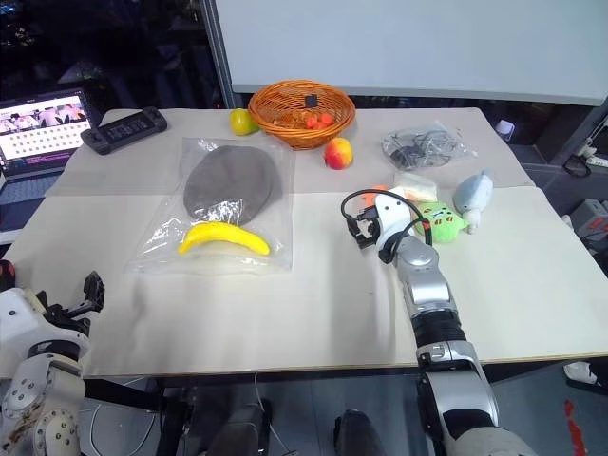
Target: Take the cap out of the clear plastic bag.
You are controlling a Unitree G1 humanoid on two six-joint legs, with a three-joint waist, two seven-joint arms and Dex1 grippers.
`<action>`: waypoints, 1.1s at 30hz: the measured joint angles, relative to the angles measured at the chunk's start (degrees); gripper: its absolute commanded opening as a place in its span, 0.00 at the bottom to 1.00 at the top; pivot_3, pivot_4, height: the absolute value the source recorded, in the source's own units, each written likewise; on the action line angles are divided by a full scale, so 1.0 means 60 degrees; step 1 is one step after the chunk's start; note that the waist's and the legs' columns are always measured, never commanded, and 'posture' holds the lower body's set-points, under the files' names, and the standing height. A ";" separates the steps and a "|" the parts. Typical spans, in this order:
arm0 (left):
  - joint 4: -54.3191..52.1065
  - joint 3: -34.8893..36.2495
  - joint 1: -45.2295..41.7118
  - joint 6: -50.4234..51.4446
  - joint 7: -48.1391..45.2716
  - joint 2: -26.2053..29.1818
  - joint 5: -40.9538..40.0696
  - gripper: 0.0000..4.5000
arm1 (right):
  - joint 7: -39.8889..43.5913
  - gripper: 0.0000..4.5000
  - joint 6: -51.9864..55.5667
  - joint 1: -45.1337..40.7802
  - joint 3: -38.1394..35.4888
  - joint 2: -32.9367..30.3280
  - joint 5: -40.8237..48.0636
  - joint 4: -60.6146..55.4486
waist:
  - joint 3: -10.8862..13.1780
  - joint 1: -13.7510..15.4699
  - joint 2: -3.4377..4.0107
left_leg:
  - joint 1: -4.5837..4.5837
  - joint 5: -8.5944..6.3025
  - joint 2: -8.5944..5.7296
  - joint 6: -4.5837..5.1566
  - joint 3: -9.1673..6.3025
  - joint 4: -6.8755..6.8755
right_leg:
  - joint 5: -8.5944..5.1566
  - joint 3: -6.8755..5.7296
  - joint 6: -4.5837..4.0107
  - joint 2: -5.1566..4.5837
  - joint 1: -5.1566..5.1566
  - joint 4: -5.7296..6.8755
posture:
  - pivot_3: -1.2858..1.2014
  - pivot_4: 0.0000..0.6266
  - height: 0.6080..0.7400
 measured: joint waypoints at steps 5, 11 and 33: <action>-0.0515 -0.0374 0.1204 0.0408 -0.2617 0.2675 -0.0480 1.00 | 0.1830 1.00 0.0520 -0.1298 0.0083 0.0017 0.0883 0.0249 | 0.0087 -0.0236 -0.0006 | 0.0000 0.0007 0.0047 -0.0011 0.0012 -0.0003 | 0.0018 0.0019 -0.0033 0.0049 -0.0030 0.0025 | 0.52 0.24 1.00; -0.1706 -0.0388 0.1809 0.0864 -0.4892 0.4132 -0.1655 1.00 | 0.5509 1.00 0.1849 -0.3051 0.1055 -0.0118 0.2247 -0.1252 | 0.0078 -0.0258 0.0000 | 0.0029 -0.0027 0.0129 -0.0034 0.0029 -0.0013 | -0.0002 0.0013 -0.0082 0.0111 -0.0013 0.0003 | 0.52 0.24 1.00; -0.2740 0.0512 0.3020 0.1048 -0.4968 0.3569 -0.1897 1.00 | 0.3126 1.00 -0.1248 -0.6782 0.3367 0.4061 -0.0953 0.7101 | 0.0070 -0.0227 -0.0083 | 0.0020 -0.0036 0.0141 -0.0067 0.0061 -0.0017 | -0.0005 0.0037 -0.0110 0.0107 -0.0072 0.0038 | 0.52 0.24 1.00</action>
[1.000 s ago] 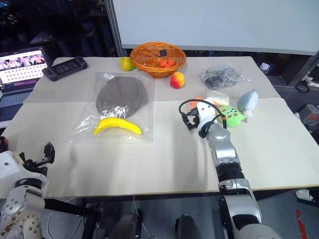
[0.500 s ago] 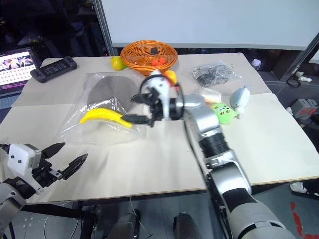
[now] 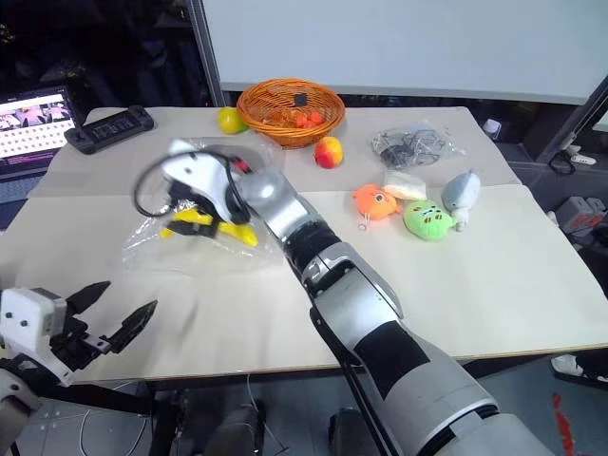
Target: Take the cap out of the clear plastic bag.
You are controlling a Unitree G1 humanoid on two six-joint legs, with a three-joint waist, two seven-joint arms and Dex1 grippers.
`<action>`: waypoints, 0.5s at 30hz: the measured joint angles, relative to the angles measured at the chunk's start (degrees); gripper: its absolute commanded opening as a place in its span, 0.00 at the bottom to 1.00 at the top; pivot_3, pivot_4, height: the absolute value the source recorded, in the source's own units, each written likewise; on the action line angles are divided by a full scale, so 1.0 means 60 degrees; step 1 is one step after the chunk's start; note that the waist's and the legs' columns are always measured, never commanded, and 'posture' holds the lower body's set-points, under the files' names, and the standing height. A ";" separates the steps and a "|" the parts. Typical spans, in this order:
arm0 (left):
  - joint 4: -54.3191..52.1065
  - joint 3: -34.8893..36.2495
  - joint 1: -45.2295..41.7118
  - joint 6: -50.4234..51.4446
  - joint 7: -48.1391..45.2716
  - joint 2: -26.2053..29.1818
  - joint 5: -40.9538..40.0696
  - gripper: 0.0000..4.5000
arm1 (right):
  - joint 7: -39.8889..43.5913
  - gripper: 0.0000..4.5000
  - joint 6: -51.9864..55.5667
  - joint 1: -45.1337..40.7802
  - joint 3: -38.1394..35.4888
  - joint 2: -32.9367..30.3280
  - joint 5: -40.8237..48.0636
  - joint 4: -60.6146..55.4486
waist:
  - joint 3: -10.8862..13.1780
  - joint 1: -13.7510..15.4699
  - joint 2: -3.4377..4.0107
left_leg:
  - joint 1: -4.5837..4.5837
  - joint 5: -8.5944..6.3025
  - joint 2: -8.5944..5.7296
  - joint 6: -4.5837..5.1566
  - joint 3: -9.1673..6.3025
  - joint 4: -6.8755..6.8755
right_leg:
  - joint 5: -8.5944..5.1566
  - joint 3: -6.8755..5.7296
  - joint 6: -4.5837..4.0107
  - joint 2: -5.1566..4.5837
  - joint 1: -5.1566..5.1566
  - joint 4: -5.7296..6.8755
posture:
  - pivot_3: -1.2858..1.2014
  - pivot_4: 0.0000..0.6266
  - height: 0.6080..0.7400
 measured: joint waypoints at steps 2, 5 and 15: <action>-0.0249 0.0238 0.0111 0.0003 0.0044 -0.0031 -0.0064 1.00 | -0.0491 1.00 -0.0060 0.0188 -0.0060 -0.0012 -0.0201 0.0593 | -0.0010 -0.0031 -0.0027 | -0.0008 0.0005 0.0001 0.0008 0.0001 -0.0004 | 0.0001 0.0002 -0.0001 0.0000 -0.0010 0.0002 | 0.52 0.24 1.00; -0.0479 0.0544 0.0295 0.0022 0.0120 -0.0068 -0.0199 1.00 | -0.0859 1.00 -0.0058 0.0273 -0.0453 -0.0014 -0.0264 0.1011 | -0.0006 -0.0075 -0.0023 | -0.0012 0.0005 0.0006 0.0009 0.0005 -0.0013 | -0.0003 0.0010 -0.0010 0.0006 -0.0035 0.0024 | 0.52 0.24 1.00; -0.0606 0.0960 -0.0117 0.0443 0.0707 0.0156 -0.0637 1.00 | -0.1096 0.94 -0.0036 0.0727 -0.0852 0.0001 -0.0725 0.1262 | -0.0006 -0.0061 -0.0022 | -0.0012 0.0006 0.0014 0.0010 0.0005 0.0002 | -0.0007 0.0007 -0.0017 0.0020 -0.0036 0.0044 | 0.52 0.24 1.00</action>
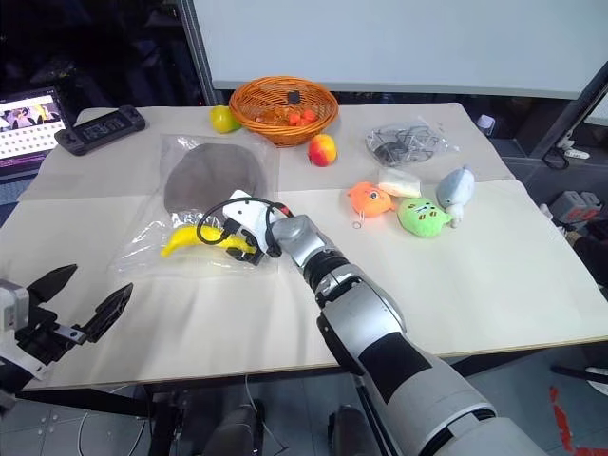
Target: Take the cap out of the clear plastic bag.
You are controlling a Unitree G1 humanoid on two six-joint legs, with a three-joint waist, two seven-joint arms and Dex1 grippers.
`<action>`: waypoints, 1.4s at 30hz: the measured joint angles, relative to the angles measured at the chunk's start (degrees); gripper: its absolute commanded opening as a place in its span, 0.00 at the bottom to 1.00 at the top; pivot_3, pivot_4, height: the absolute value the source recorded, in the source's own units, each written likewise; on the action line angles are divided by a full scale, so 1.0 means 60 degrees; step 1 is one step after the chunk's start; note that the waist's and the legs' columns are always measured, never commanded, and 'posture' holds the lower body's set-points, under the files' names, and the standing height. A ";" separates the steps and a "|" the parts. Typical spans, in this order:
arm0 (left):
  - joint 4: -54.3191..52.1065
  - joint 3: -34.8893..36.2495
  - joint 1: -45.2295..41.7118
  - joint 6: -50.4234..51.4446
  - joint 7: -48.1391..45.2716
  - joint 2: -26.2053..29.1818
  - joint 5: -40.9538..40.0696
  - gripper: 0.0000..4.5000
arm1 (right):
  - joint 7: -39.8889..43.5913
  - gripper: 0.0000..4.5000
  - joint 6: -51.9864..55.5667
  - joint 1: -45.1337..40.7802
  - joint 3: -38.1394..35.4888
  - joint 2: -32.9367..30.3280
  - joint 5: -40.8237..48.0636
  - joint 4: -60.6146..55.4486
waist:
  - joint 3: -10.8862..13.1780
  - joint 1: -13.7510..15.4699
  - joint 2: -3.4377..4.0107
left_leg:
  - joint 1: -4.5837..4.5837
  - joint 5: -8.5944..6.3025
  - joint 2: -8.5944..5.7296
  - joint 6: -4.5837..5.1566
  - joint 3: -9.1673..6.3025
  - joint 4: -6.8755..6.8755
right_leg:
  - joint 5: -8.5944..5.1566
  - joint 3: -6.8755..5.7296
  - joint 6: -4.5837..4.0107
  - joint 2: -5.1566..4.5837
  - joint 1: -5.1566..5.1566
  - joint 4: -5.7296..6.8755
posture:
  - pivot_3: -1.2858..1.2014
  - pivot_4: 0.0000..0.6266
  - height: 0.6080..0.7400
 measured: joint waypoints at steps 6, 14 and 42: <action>0.0016 -0.0047 -0.0283 0.0028 0.0138 0.0057 0.0032 1.00 | 0.0004 0.53 -0.0002 0.0020 -0.0030 0.0029 -0.0241 0.0000 | 0.0000 -0.0001 0.0000 | 0.0000 0.0000 0.0000 0.0000 0.0001 -0.0003 | 0.0000 0.0002 -0.0001 0.0000 -0.0002 0.0000 | 0.52 0.24 1.00; 0.0061 -0.0058 -0.0317 0.0084 0.0163 0.0064 0.0089 1.00 | 0.0077 0.17 -0.0004 0.0045 -0.0030 0.0039 -0.0436 -0.0001 | 0.0000 0.0002 0.0000 | 0.0000 0.0000 0.0000 0.0000 0.0001 -0.0003 | 0.0000 0.0001 -0.0001 0.0000 -0.0001 0.0000 | 0.52 0.24 1.00; 0.0432 -0.1863 -0.1153 0.0175 0.0598 -0.0222 0.0804 1.00 | -0.6808 0.38 0.0636 0.0370 -0.2628 -0.4673 -0.0213 0.0317 | 0.0023 0.0042 0.0014 | 0.0002 0.0002 -0.0019 0.0006 0.0059 0.0004 | 0.0022 0.0063 0.0028 -0.0019 0.0011 -0.0012 | 0.52 0.24 1.00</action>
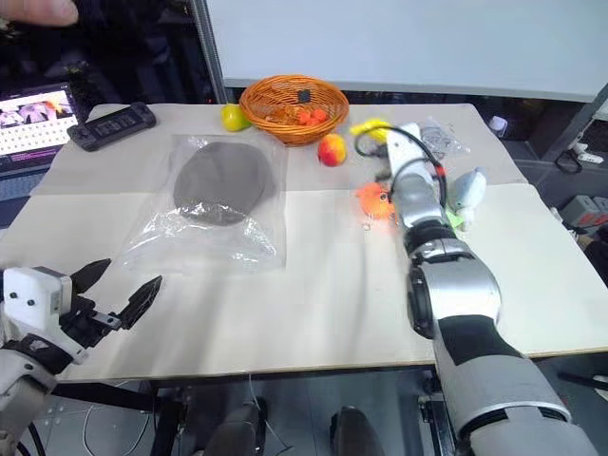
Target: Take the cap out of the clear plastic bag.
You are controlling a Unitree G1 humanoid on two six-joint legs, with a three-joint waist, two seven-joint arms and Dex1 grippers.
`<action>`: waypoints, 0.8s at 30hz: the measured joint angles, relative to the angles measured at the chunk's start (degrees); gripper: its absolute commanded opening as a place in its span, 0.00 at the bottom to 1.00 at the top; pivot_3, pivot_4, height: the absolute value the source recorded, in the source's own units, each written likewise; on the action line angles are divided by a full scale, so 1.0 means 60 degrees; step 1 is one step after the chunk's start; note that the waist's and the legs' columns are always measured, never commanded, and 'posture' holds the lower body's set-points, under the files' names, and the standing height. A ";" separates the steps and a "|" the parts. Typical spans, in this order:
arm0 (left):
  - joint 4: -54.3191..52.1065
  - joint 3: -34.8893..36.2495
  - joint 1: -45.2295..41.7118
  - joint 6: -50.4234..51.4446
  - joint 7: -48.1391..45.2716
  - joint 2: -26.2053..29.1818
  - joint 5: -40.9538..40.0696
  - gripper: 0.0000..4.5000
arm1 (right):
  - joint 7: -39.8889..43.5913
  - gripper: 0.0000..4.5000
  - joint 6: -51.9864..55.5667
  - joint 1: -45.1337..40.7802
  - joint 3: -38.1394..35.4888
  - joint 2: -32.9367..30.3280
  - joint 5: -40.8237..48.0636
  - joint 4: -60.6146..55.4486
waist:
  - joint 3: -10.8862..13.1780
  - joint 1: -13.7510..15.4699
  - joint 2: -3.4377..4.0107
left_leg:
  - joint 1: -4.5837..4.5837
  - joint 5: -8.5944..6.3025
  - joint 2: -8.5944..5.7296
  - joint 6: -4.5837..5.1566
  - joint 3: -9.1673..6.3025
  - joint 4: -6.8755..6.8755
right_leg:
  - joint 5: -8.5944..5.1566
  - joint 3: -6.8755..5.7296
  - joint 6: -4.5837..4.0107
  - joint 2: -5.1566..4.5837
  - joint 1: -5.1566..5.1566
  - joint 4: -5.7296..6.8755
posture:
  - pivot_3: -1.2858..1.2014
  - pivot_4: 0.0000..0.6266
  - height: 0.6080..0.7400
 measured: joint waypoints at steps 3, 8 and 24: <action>0.0006 -0.0068 -0.0059 -0.0007 -0.0008 -0.0038 0.0054 1.00 | -0.0014 0.59 0.0025 0.0060 -0.0057 -0.0012 -0.0062 0.0003 | 0.0002 -0.0217 0.0003 | 0.0019 0.0001 0.0004 0.0001 0.0022 0.0003 | 0.0001 0.0037 0.0002 0.0011 -0.0009 0.0024 | 0.52 0.24 1.00; 0.0022 -0.0070 -0.0068 -0.0011 -0.0075 -0.0049 0.0142 1.00 | 0.0308 0.95 0.0024 0.0060 -0.0237 0.0138 0.0015 -0.0019 | 0.0002 -0.0255 0.0003 | 0.0066 -0.0002 0.0003 0.0003 0.0037 0.0002 | -0.0001 0.0048 0.0008 0.0011 0.0033 0.0018 | 0.52 0.24 1.00; 0.1707 -0.0347 -0.0243 -0.1320 -0.0607 0.1669 0.2958 1.00 | 0.6473 0.98 0.0049 -0.0178 -0.0473 0.0260 0.1250 -0.1691 | 0.0014 -0.0242 0.0019 | 0.0084 -0.0006 0.0012 0.0005 0.0060 -0.0017 | -0.0003 0.0070 0.0013 0.0024 0.0030 0.0013 | 0.52 0.24 1.00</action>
